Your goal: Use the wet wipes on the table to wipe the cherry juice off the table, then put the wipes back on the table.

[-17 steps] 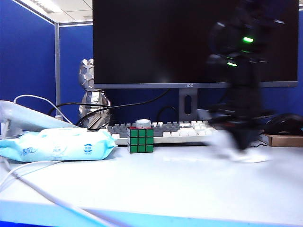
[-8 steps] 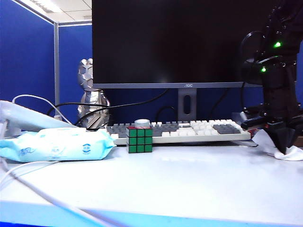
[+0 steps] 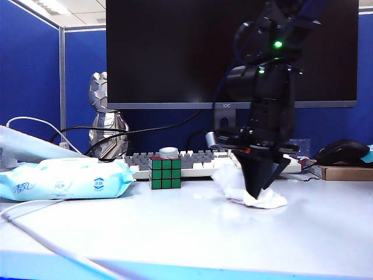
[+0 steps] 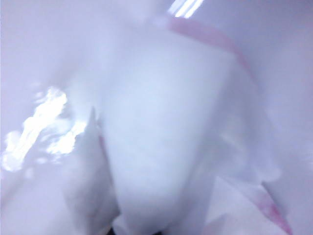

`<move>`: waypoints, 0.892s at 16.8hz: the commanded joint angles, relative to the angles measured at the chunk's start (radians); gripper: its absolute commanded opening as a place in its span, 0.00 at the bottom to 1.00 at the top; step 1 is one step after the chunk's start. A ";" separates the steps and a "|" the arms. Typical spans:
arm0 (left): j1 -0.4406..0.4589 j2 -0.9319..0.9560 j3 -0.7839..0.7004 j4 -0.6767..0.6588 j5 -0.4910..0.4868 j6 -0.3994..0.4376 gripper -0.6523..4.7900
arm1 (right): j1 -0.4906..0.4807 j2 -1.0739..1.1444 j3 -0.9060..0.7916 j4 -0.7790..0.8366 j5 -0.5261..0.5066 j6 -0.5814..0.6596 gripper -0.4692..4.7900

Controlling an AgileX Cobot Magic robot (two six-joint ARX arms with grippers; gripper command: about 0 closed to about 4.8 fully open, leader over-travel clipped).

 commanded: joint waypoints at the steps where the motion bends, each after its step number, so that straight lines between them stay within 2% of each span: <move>1: 0.002 -0.003 -0.001 -0.014 -0.002 0.000 0.16 | -0.006 0.050 -0.038 -0.207 0.173 0.048 0.09; 3: 0.002 -0.003 -0.001 -0.014 -0.003 0.000 0.16 | -0.040 0.050 -0.038 -0.228 0.353 0.080 0.09; 4: 0.002 -0.003 -0.001 -0.014 -0.003 0.000 0.16 | -0.074 0.050 -0.038 -0.231 0.375 0.103 0.09; 8: 0.002 -0.003 -0.001 -0.014 -0.003 0.000 0.16 | -0.206 0.050 -0.038 -0.209 0.383 0.126 0.09; 11: 0.002 -0.003 -0.001 -0.013 -0.003 0.000 0.16 | -0.225 0.033 -0.038 -0.203 0.357 0.068 0.09; 13: 0.002 -0.003 -0.001 -0.014 -0.003 0.000 0.16 | -0.220 0.014 -0.038 -0.207 0.309 0.068 0.15; 15: 0.002 -0.003 -0.001 -0.014 -0.003 0.000 0.16 | -0.220 -0.020 -0.038 -0.209 0.306 0.069 0.28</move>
